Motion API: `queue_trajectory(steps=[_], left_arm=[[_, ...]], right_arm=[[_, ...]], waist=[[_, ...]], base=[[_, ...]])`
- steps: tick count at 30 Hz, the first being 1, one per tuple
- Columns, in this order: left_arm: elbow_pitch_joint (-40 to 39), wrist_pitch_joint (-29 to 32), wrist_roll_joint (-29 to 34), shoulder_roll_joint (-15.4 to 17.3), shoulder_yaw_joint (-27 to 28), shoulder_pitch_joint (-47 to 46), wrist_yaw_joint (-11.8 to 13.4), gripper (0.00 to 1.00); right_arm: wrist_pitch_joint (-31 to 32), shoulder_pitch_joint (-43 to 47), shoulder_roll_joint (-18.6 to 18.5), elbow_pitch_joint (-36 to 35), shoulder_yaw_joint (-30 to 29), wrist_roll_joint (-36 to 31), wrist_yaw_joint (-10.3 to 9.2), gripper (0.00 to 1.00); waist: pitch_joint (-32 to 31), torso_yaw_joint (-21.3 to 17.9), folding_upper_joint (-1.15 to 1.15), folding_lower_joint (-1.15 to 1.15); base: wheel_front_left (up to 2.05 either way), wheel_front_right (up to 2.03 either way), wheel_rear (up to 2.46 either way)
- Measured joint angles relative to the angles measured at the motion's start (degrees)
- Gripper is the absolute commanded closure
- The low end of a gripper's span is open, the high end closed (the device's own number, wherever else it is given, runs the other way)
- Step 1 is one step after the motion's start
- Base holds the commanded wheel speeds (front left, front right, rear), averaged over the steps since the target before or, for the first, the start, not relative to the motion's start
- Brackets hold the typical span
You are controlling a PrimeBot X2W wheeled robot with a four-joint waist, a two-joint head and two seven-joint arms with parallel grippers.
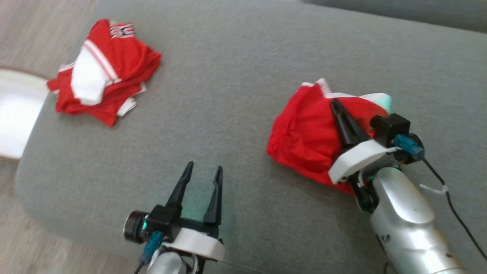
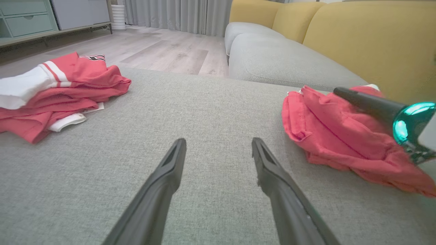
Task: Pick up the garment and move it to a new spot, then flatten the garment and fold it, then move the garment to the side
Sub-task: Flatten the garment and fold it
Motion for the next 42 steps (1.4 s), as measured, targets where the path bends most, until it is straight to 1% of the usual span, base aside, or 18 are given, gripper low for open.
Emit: queue_trajectory(steps=[3, 4, 7, 9, 12, 16, 23, 29, 31, 36, 39, 40, 42], left_arm=[[-0.5, 0.0, -0.7, 0.0, -1.3, -1.1, 0.1, 0.00], [-0.7, 0.0, -0.9, 0.0, -1.8, -1.5, 0.5, 0.00], [-1.5, 0.0, -1.6, 0.0, -2.2, -2.5, 1.0, 0.00], [-1.7, 0.0, -1.7, 0.0, -2.3, -2.9, 1.1, 0.00], [-1.7, 0.0, -2.1, 0.0, -2.4, -2.9, 1.1, 0.00], [-1.7, 0.0, -2.2, -0.1, -2.4, -2.9, 1.6, 0.00], [-1.6, 0.0, -2.7, -0.1, -2.6, -2.9, 1.6, 0.00], [-1.5, 0.0, -2.7, -0.1, -2.3, -2.8, 1.5, 0.00], [-1.4, 0.0, -2.6, -0.1, -2.1, -2.7, 1.5, 0.00], [-1.3, 0.0, -2.6, 0.0, -1.8, -2.7, 1.0, 0.00], [-1.0, 0.0, -2.5, 0.0, -1.4, -2.7, 1.0, 0.00], [-0.9, 0.0, -2.3, 0.0, -1.2, -2.6, 1.0, 0.00], [-0.6, 0.0, -1.7, 0.0, -0.3, -2.4, 1.0, 0.00]], right_arm=[[0.0, -0.8, 0.0, 3.9, -4.0, -4.2, 0.00, 1.00], [0.0, -1.0, 0.0, 4.9, -5.6, -5.4, 0.00, 1.00], [-0.5, -1.7, 0.0, 6.6, -10.2, -9.2, 0.00, 1.00], [-0.5, -2.4, 0.0, 6.7, -11.7, -10.6, 0.00, 1.00], [-0.5, -2.8, -0.3, 5.1, -11.2, -10.5, 0.00, 1.00], [-0.5, -2.2, -1.0, 1.9, -7.6, -8.6, 0.00, 1.00], [-0.5, -0.2, -1.0, -2.3, 2.0, -7.1, 0.00, 1.00], [-0.5, 0.6, -1.0, -1.6, 10.5, -6.4, 0.00, 1.00], [-0.5, 0.6, -1.0, -0.2, 12.9, -5.5, 0.00, 1.00], [-0.4, 0.5, -0.9, 1.0, 21.7, -0.7, 0.00, 1.00], [-0.4, 0.4, -1.0, 0.2, 27.5, 3.7, 0.00, 1.00], [-0.4, 0.4, -0.9, -0.1, 28.8, 5.2, 0.00, 1.00], [-0.4, 0.3, -0.8, -0.7, 29.5, 7.2, 0.00, 1.00]], waist=[[1.6, 1.8, 0.00, 0.00], [2.1, 2.4, 0.00, 0.00], [3.6, 3.8, 0.00, -0.01], [4.3, 4.5, 0.00, -0.01], [5.1, 5.1, 0.00, -0.01], [5.2, 4.9, 0.00, 0.00], [4.0, 4.4, 0.00, -0.01], [3.0, 3.7, 0.00, -0.01], [2.8, 3.4, 0.00, -0.01], [2.3, 3.0, 0.00, -0.01], [1.7, 2.5, 0.00, -0.01], [1.5, 2.2, 0.00, -0.01], [1.0, 1.6, 0.00, -0.01]], base=[[0.00, 0.00, 0.00], [0.00, 0.00, 0.00], [0.00, 0.00, 0.00], [0.00, 0.00, 0.00], [0.00, 0.00, 0.00], [0.00, 0.00, 0.00], [0.00, 0.00, 0.00], [0.00, 0.00, 0.00], [0.00, 0.00, 0.00], [0.00, 0.00, 0.00], [0.00, 0.00, 0.00], [0.00, 0.00, 0.00], [0.00, 0.00, 0.00]])
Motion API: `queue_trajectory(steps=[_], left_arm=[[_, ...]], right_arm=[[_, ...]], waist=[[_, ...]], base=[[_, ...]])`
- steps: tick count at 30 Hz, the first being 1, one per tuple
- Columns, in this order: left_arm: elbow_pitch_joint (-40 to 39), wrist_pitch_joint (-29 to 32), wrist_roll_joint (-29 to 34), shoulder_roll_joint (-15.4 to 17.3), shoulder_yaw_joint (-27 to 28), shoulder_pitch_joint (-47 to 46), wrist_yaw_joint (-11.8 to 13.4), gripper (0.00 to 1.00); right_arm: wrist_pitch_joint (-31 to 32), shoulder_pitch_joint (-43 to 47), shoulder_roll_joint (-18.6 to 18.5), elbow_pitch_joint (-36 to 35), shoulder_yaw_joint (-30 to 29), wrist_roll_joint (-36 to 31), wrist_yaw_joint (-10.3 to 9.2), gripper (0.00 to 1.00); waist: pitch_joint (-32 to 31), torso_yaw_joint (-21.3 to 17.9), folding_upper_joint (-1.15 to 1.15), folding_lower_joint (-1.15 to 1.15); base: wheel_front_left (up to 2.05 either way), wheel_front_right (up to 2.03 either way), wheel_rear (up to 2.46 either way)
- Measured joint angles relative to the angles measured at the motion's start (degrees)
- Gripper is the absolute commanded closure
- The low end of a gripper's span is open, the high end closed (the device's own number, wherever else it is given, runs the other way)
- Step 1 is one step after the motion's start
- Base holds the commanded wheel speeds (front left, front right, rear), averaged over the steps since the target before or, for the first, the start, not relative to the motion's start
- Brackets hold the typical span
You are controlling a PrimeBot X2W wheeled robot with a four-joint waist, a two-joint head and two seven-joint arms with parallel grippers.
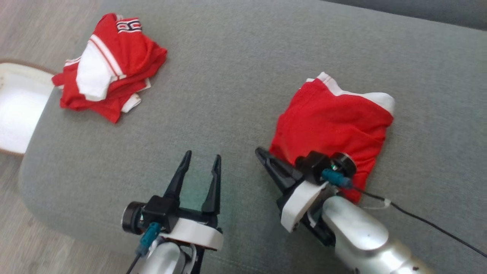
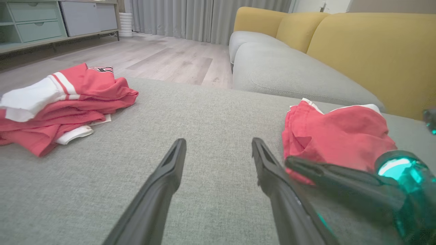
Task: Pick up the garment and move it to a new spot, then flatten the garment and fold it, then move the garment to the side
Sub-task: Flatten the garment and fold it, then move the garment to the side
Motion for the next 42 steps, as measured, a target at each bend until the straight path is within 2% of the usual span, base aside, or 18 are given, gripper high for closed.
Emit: queue_trajectory(steps=[4, 8, 11, 12, 18, 24, 25, 26, 42], left_arm=[[0.3, 0.0, 1.1, 0.0, 1.2, 0.3, -0.1, 0.00], [0.6, 0.0, 2.6, 0.0, 3.3, 0.9, -0.6, 0.00], [1.4, 0.0, 3.9, 0.0, 5.7, 1.0, -0.9, 0.00], [1.4, 0.0, 3.9, 0.0, 5.7, 1.0, -0.9, 0.00], [2.5, 0.0, 6.1, 0.0, 9.3, 1.7, -1.1, 0.00], [3.6, 0.0, 7.3, 0.0, 11.9, 4.8, -1.1, 0.00], [3.8, 0.0, 7.5, 0.0, 12.1, 5.1, -1.1, 0.00], [4.0, 0.0, 7.8, 0.0, 12.4, 5.4, -1.1, 0.00], [4.1, 0.0, 9.3, 0.0, 15.0, 9.4, -1.1, 0.00]], right_arm=[[0.0, -0.1, 0.0, -3.6, -6.4, 0.7, 0.00, 1.00], [0.0, 1.2, 0.1, -7.5, -17.7, -1.8, 0.00, 1.00], [0.0, 6.2, 0.0, -10.3, -28.1, -4.8, 0.00, 1.00], [0.0, 6.2, 0.0, -10.3, -28.1, -4.8, 0.00, 1.00], [0.0, 12.8, 0.3, -12.7, -37.9, -7.2, 0.00, 1.00], [0.0, 16.6, 0.8, -13.0, -41.8, -7.3, 0.00, 1.00], [0.0, 17.2, 0.8, -12.9, -42.3, -7.3, 0.00, 0.66], [0.0, 17.8, 0.9, -12.8, -42.6, -7.3, 0.00, 0.00], [0.0, 22.3, 1.2, -13.1, -43.6, -6.1, 0.00, 0.00]], waist=[[-1.2, -1.9, 0.00, 0.00], [-2.5, -4.6, 0.00, 0.00], [-4.0, -7.6, 0.00, 0.00], [-4.0, -7.6, 0.00, 0.00], [-6.5, -12.2, 0.00, 0.00], [-8.8, -15.8, 0.00, -0.01], [-9.1, -16.2, 0.00, -0.01], [-9.5, -16.6, 0.00, -0.01], [-12.3, -18.0, 0.00, -0.01]], base=[[0.00, 0.00, 0.00], [0.00, 0.00, 0.00], [0.00, 0.00, 0.00], [0.00, 0.00, 0.00], [0.00, 0.00, 0.00], [0.00, 0.00, 0.00], [0.00, 0.00, 0.00], [0.00, 0.00, 0.00], [0.00, 0.00, 0.00]])
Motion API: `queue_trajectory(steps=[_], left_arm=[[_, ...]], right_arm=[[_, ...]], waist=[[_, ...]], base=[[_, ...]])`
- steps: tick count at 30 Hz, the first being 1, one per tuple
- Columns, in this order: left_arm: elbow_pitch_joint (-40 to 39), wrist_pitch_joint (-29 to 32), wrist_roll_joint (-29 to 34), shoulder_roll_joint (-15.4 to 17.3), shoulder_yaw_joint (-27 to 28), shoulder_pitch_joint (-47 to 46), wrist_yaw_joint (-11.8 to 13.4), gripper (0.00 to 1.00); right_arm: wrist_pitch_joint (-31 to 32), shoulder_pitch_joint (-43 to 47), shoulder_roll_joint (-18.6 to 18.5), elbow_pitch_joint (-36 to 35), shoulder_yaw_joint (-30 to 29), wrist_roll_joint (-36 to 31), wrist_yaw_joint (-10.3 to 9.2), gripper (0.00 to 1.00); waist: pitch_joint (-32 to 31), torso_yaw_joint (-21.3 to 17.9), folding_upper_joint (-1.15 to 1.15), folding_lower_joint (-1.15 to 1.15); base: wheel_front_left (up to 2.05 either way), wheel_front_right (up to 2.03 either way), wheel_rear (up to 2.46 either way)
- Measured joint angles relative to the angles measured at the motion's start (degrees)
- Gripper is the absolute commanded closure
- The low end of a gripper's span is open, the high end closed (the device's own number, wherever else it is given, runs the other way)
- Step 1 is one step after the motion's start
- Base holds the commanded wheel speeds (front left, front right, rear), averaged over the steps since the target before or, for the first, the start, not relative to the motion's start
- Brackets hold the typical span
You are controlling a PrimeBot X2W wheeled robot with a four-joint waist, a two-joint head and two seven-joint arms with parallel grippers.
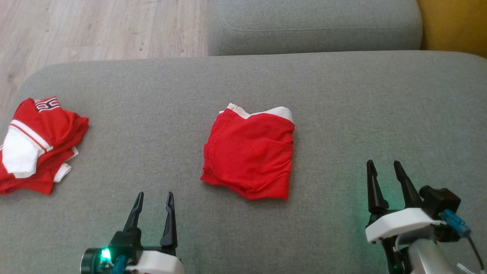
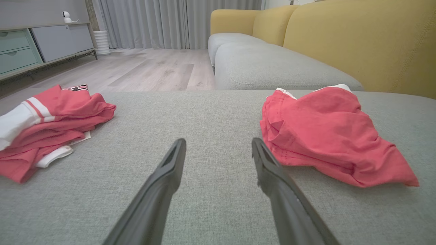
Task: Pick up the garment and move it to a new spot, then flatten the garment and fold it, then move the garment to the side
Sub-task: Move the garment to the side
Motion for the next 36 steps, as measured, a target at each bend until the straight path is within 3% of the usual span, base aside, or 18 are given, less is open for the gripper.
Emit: queue_trajectory(steps=[5, 10, 16, 24, 25, 26, 31, 36], left_arm=[[-0.8, 0.0, 0.0, 0.0, -0.1, -0.1, 0.1, 0.00], [-1.4, 0.0, -0.1, 0.0, -2.4, -1.3, 0.0, 0.00], [-1.6, 0.0, -2.8, 0.1, -6.0, -4.0, 0.6, 0.00], [-1.7, 0.0, -2.8, 0.0, -8.2, -4.3, 1.1, 0.00], [-1.7, 0.0, -2.8, 0.0, -8.3, -4.4, 1.1, 0.00], [-1.8, 0.0, -2.8, 0.0, -8.2, -4.5, 1.1, 0.00], [-2.0, 0.0, -2.8, 0.0, -7.9, -5.1, 1.1, 0.00], [-2.4, 0.0, -2.6, 0.1, -7.4, -5.1, 1.0, 0.00]], right_arm=[[0.0, 0.0, 0.0, 0.5, 0.5, 0.0, 0.00, 0.00], [0.0, -2.5, 0.0, 3.3, 6.2, 2.4, 0.00, 0.00], [0.0, -11.5, -0.1, 10.3, 13.7, 6.7, 0.00, 0.00], [-0.1, -17.6, -0.3, 19.7, 15.5, 9.1, 0.00, 0.00], [-0.1, -18.2, -0.5, 20.1, 15.5, 9.5, 0.00, 0.35], [-0.1, -19.1, -0.6, 20.5, 15.4, 9.7, 0.00, 0.99], [-0.1, -20.8, -0.5, 20.0, 12.8, 8.9, 0.00, 1.00], [0.0, -17.7, -0.4, 18.2, 9.7, 7.8, 0.00, 1.00]], waist=[[1.0, 0.4, 0.00, 0.01], [3.6, 1.9, 0.00, 0.01], [6.8, 5.8, 0.00, 0.02], [10.1, 11.2, 0.00, 0.01], [10.4, 11.6, 0.00, 0.01], [10.7, 11.8, 0.00, 0.01], [10.9, 11.1, 0.00, 0.02], [10.4, 7.3, 0.00, 0.01]], base=[[0.00, 0.00, 0.00], [0.00, 0.00, 0.00], [0.00, 0.00, 0.00], [0.00, 0.00, 0.00], [0.00, 0.00, 0.00], [0.00, 0.00, 0.00], [0.00, 0.00, 0.00], [0.00, 0.00, 0.00]])
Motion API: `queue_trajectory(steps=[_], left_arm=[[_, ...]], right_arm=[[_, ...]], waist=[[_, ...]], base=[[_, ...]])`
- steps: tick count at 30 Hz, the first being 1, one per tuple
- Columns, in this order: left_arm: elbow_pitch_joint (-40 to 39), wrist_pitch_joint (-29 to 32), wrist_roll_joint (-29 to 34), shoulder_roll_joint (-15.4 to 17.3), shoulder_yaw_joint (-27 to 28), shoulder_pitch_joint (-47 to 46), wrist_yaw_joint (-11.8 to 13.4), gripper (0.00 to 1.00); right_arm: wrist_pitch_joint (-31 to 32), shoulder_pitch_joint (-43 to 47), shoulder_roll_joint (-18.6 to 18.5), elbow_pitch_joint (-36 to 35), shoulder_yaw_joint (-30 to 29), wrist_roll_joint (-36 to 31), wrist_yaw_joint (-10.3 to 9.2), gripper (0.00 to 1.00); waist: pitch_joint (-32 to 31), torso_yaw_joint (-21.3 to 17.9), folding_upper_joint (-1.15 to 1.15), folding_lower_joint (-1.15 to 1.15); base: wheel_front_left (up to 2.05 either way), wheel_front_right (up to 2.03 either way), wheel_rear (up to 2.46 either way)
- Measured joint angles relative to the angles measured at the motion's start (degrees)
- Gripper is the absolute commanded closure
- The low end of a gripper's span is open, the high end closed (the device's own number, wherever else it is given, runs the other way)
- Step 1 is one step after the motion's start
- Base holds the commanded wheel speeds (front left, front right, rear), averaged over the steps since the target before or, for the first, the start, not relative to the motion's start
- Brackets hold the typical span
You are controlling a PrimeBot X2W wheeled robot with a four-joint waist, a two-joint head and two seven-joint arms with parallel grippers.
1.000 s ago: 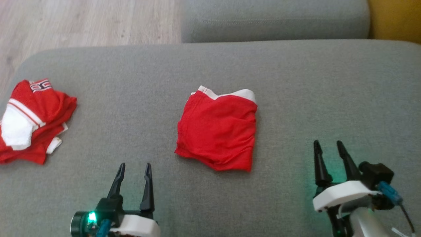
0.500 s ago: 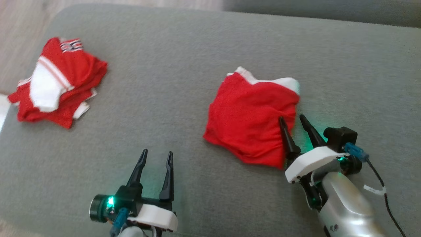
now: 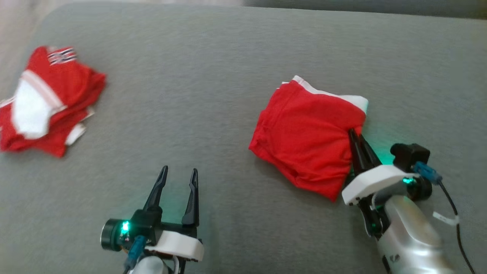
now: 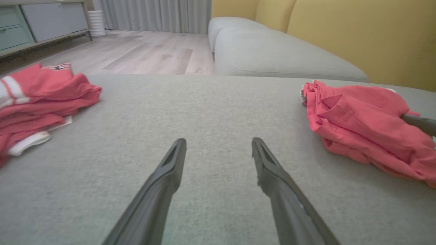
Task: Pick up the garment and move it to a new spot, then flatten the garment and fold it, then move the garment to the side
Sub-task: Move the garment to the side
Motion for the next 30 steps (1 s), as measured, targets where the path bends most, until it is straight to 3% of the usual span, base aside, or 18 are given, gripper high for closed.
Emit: queue_trajectory(steps=[7, 20, 25, 30], left_arm=[[-0.2, 0.0, 1.9, 0.0, 0.0, -2.0, -1.8, 0.00], [0.8, 0.0, 2.9, 0.0, -2.5, -4.8, -4.0, 0.00], [1.2, 0.0, 2.9, 0.0, -3.7, -5.5, -4.6, 0.00], [1.5, 0.0, 3.0, 0.1, -3.9, -5.9, -4.8, 0.00]], right_arm=[[0.0, 2.6, 0.0, -2.4, -0.2, -0.3, 0.00, 1.00], [0.0, 5.4, 0.1, -6.8, 4.8, 3.4, 0.00, 1.00], [0.0, 5.4, 0.1, -7.7, 4.4, 2.9, 0.00, 1.00], [0.0, 3.6, 0.2, -5.5, 2.2, -2.6, 0.00, 1.00]], waist=[[-0.5, -9.4, 0.00, 0.00], [-0.2, -28.9, 0.00, -0.01], [0.7, -31.8, 0.00, -0.01], [1.4, -30.0, 0.00, -0.01]], base=[[0.00, 0.00, 0.00], [0.00, 0.00, 0.00], [0.00, 0.00, 0.00], [0.00, 0.00, 0.00]])
